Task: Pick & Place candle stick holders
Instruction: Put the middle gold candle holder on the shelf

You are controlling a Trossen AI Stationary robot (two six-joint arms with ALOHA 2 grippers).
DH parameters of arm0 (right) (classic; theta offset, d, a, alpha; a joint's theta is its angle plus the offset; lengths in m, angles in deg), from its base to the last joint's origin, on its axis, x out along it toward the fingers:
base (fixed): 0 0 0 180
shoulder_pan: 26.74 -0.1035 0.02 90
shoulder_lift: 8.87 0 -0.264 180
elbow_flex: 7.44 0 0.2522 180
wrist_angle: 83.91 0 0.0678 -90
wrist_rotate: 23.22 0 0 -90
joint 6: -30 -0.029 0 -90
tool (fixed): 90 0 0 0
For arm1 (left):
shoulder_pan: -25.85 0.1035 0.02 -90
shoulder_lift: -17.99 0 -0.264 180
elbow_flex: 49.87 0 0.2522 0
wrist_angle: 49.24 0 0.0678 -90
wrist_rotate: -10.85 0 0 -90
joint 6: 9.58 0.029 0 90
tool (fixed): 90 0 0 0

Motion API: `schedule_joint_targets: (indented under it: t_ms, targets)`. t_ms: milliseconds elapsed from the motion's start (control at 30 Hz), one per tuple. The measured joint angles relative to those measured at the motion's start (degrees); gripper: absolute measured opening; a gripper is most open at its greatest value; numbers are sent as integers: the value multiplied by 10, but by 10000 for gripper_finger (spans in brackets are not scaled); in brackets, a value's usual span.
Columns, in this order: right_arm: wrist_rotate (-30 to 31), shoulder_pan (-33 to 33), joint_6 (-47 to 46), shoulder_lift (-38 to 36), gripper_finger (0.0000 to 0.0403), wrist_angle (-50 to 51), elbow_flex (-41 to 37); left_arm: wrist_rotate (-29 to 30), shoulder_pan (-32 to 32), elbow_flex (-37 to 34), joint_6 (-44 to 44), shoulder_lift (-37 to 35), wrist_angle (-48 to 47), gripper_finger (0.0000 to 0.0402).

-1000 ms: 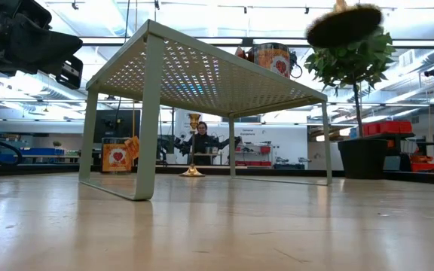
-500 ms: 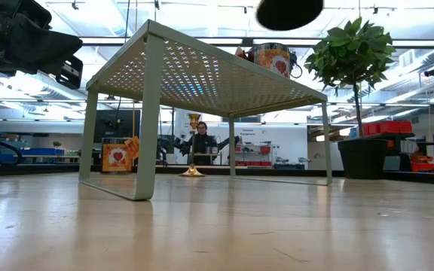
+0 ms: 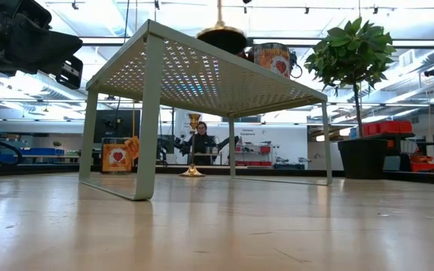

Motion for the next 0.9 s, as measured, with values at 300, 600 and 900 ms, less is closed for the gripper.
schedule_joint_targets:
  t_ms: [300,600,900]
  targets:
    - [1,56,-29,37,13,-17,43,0,0,0,0,0,0,26]
    - [0,80,-57,49,12,-85,45,0,0,0,0,0,0,25]
    - [2,88,-83,55,11,-104,45,0,0,0,0,0,0,25]
